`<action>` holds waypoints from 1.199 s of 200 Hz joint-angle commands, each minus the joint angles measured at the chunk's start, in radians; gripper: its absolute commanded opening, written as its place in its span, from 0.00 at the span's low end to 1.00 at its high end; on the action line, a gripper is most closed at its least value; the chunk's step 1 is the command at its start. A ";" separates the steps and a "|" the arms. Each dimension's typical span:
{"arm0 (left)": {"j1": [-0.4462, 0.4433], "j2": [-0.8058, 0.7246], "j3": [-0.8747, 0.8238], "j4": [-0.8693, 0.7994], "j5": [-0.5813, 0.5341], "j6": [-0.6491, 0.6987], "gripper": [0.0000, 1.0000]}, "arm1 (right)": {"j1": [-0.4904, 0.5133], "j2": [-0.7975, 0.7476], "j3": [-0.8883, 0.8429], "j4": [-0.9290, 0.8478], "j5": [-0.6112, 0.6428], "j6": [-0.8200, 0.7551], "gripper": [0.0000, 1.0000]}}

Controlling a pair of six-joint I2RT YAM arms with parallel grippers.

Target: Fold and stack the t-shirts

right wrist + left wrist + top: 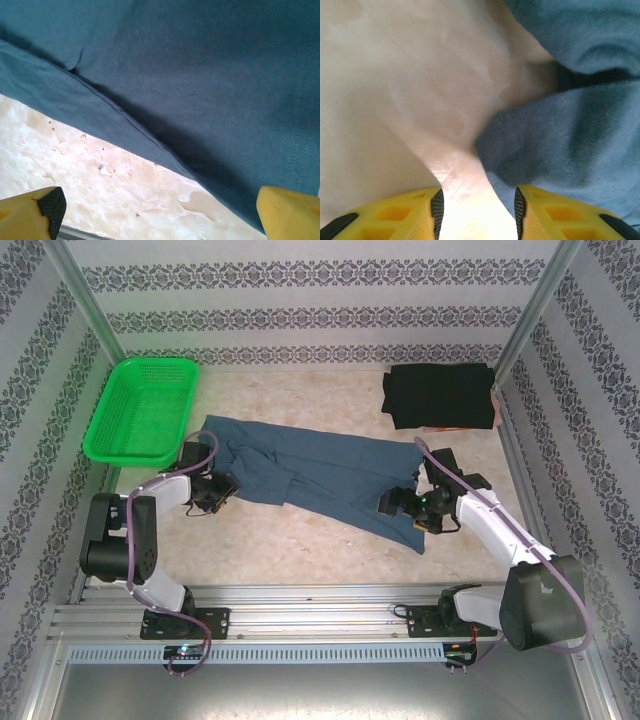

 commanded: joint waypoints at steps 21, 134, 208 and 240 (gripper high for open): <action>0.020 0.093 0.094 0.164 0.003 0.015 0.43 | -0.021 -0.010 -0.021 -0.004 -0.020 -0.009 0.98; 0.020 0.306 0.348 -0.017 -0.027 0.148 0.25 | -0.051 0.027 -0.015 0.008 -0.046 -0.037 0.98; -0.008 0.341 0.476 -0.089 -0.034 0.160 0.15 | -0.085 0.061 -0.030 0.022 -0.077 -0.066 0.98; -0.006 0.326 0.411 -0.073 -0.036 0.159 0.07 | -0.091 0.063 -0.038 0.027 -0.091 -0.073 0.98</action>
